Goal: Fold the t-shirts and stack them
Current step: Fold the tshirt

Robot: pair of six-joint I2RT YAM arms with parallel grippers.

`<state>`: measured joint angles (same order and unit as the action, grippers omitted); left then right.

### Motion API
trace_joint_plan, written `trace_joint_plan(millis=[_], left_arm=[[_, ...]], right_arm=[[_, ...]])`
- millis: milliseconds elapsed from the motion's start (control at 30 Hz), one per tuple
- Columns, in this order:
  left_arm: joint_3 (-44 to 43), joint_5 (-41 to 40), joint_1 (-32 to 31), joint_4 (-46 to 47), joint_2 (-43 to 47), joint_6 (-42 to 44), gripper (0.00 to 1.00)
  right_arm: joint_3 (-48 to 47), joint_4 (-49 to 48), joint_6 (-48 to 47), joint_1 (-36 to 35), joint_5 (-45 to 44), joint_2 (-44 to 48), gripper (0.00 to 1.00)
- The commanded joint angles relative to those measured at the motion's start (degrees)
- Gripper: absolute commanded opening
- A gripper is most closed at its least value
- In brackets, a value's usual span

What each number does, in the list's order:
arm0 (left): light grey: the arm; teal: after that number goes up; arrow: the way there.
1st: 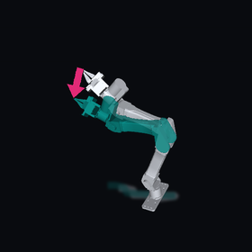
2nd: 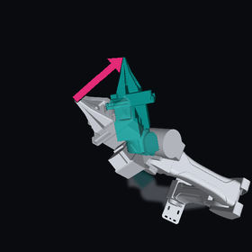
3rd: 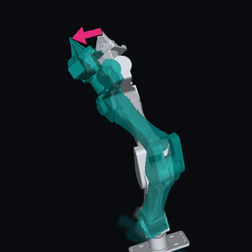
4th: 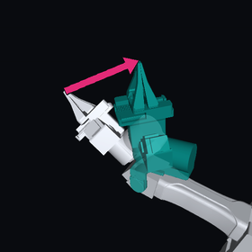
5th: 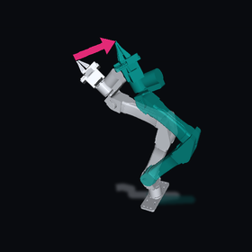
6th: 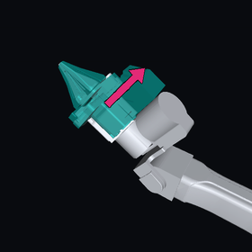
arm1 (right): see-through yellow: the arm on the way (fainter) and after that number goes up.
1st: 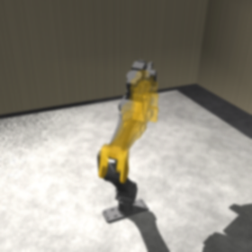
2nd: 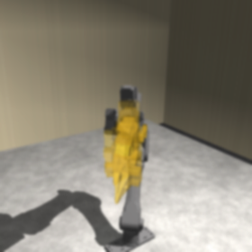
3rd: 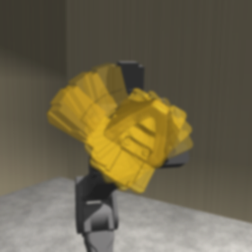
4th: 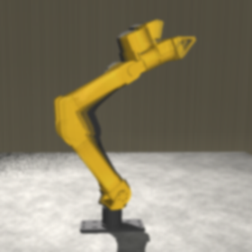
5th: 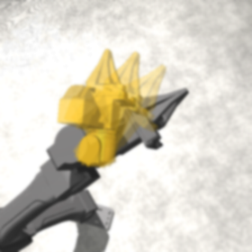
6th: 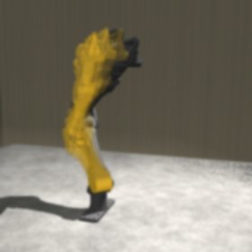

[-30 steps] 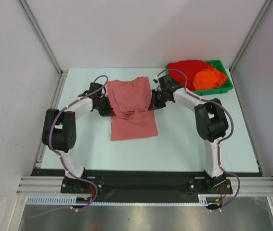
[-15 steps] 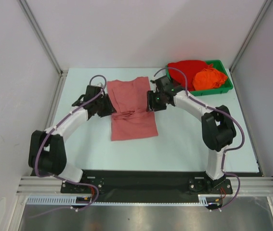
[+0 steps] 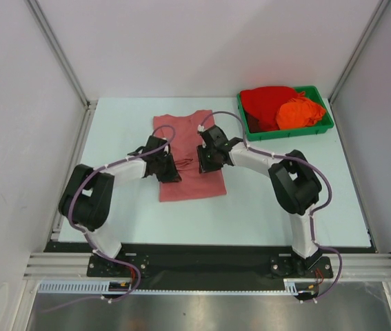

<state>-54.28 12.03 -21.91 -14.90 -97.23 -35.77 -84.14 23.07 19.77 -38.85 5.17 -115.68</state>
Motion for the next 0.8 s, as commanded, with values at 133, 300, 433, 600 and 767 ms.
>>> trace_joint_plan(millis=[133, 300, 433, 600, 767], left_arm=[[-9.51, -3.33, 0.29, 1.28, -5.24, -0.7, 0.26], [-13.91, -4.47, 1.43, -0.13, -8.23, -0.18, 0.3], [-19.45, -4.47, 3.19, -1.71, -13.76, 0.35, 0.32], [-26.73, -7.98, 4.86, -4.0, -16.67, 2.19, 0.34], [-31.76, -11.58, 6.62, -8.39, -14.23, 4.65, 0.36]], right_arm=[[-4.97, -3.83, -0.43, 0.62, -5.08, -5.69, 0.36], [-9.02, -4.17, -1.57, 1.93, -6.4, -7.89, 0.38], [-13.5, -3.56, -2.28, 3.17, -5.87, -11.84, 0.39], [-22.88, -1.9, -3.94, 5.27, -6.67, -15.45, 0.41], [-30.11, 1.44, -4.91, 7.47, -5.7, -18.18, 0.43]])
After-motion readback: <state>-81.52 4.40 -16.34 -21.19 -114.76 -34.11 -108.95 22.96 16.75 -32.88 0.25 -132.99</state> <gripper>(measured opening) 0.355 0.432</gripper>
